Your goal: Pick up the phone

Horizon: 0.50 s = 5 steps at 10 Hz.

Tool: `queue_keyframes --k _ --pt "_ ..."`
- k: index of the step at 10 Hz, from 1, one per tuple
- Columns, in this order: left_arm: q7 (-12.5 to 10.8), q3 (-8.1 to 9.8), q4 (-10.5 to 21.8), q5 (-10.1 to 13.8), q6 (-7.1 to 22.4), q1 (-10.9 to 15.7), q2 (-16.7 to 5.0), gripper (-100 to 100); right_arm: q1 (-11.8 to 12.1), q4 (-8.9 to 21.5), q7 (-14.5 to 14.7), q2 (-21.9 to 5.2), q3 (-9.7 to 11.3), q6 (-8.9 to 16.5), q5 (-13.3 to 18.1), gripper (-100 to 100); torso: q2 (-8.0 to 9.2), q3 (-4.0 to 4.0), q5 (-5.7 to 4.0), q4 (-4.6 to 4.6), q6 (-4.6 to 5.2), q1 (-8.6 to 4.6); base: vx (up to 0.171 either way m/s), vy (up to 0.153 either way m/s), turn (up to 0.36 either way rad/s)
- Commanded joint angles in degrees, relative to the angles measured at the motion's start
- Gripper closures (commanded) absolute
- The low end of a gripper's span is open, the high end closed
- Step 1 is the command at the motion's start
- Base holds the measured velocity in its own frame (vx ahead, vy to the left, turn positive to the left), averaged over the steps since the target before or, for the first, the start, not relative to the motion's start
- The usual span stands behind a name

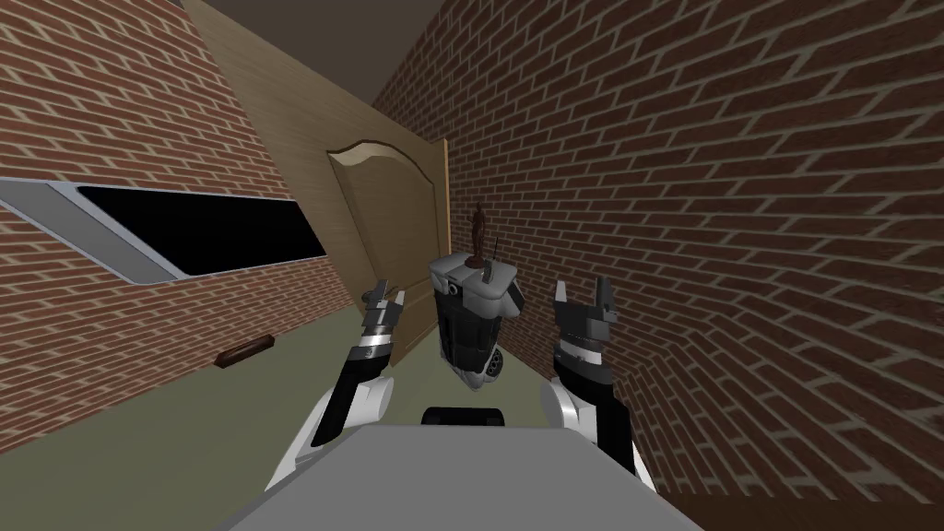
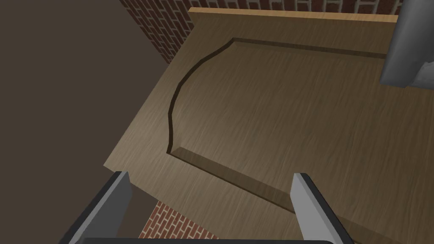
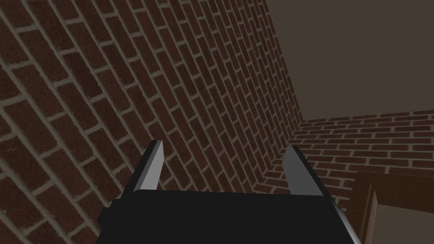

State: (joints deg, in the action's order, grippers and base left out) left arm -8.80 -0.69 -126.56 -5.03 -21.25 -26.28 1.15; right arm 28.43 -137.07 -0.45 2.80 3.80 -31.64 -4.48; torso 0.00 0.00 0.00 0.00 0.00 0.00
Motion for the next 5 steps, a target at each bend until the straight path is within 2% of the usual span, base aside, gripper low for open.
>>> queue_keyframes --k 1,4,5 --pt "0.00 0.00 0.00 0.00 0.00 0.00 0.00 0 -0.08 0.25 -0.03 -2.86 0.16 0.00 0.41 -100 0.00 0.00 0.00 0.00 0.00 0.00 -0.016 0.010 0.079" --pt "0.00 0.00 0.00 0.00 0.00 0.00 0.00 0 -0.28 0.80 -0.09 -7.65 0.53 -0.01 1.37 -100 0.14 0.08 0.01 0.03 0.00 0.04 -0.038 0.018 0.081" --pt "0.00 -0.01 0.00 0.00 0.00 0.01 0.00 0 -0.28 0.80 -0.09 -8.49 0.53 -0.01 1.37 -100 0.14 0.08 0.02 0.03 -0.01 0.08 -0.031 0.021 0.052"
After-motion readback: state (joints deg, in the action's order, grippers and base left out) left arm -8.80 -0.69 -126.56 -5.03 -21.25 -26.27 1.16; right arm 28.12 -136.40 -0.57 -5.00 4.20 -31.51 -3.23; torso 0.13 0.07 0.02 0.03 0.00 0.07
